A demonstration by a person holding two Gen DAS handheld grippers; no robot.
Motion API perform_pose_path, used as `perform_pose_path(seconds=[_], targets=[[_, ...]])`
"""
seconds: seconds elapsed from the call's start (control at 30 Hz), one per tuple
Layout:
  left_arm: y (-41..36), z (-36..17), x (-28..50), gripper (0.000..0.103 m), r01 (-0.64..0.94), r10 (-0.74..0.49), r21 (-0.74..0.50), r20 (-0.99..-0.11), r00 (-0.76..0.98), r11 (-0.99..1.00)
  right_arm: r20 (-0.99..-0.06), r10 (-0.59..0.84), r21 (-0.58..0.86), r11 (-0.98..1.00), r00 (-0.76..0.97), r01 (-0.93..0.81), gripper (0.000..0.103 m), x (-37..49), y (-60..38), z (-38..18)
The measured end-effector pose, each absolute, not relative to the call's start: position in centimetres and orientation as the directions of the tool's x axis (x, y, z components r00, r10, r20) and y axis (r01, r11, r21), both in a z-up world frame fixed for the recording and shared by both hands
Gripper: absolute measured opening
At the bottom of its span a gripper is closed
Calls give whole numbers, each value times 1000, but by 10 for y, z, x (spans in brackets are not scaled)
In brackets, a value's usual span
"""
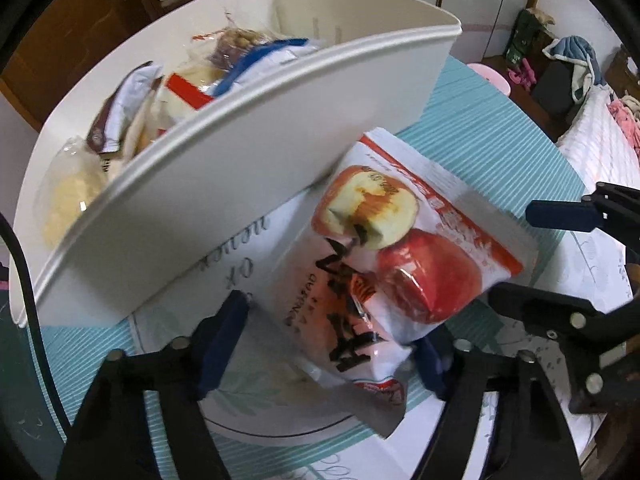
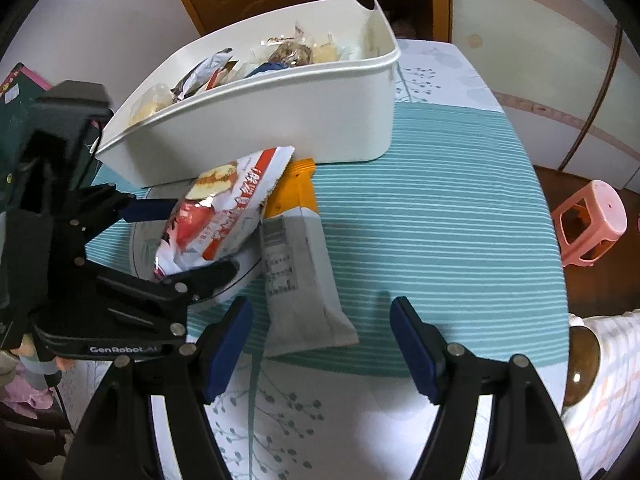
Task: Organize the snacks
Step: 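Grasp the apple-print bag with the left tool while the right tool grasps the orange-capped bar, then carry both snacks over the white tray and open both tools to drop them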
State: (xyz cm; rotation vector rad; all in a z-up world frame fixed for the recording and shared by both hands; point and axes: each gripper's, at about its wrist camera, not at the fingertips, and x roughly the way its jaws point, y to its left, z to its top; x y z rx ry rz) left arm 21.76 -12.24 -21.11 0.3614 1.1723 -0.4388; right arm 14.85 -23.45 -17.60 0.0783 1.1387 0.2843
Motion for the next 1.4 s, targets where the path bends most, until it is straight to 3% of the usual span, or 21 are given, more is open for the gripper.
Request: perform_pose_path(seconds=[0.17,0.23,0.33,0.43,0.63,1.17,1.4], targets=[[-106,-206,210,59,467,-138,41,-929,343,884,-890,255,191,961,379,-198,72,157,-223,-181],[-99,-201,200,45,458,-156,23,-924,350,888,-895,238,168,963,377,-209,69,158,-216,-183],[-89,-196,195,40,441,-156,22,-919,362,897,-897,193,106,967,397,-230,63,156,-206,-184],[-76,-195,189,39,430,-157,20,-914,373,903,-897,141,37,968,420,-247,41,154,-198,-184],[-57,-185,176,37,402,-206,-40,-903,377,915,-890,175,71,965,420,-251,34,143,-198,-178],[-21,-114,117,36,399,-302,-119,-848,436,909,-840,268,147,949,472,-278,33,102,-187,-132],[-18,-59,117,36,397,-279,-67,-815,507,916,-792,282,140,947,541,-290,33,96,-186,-83]])
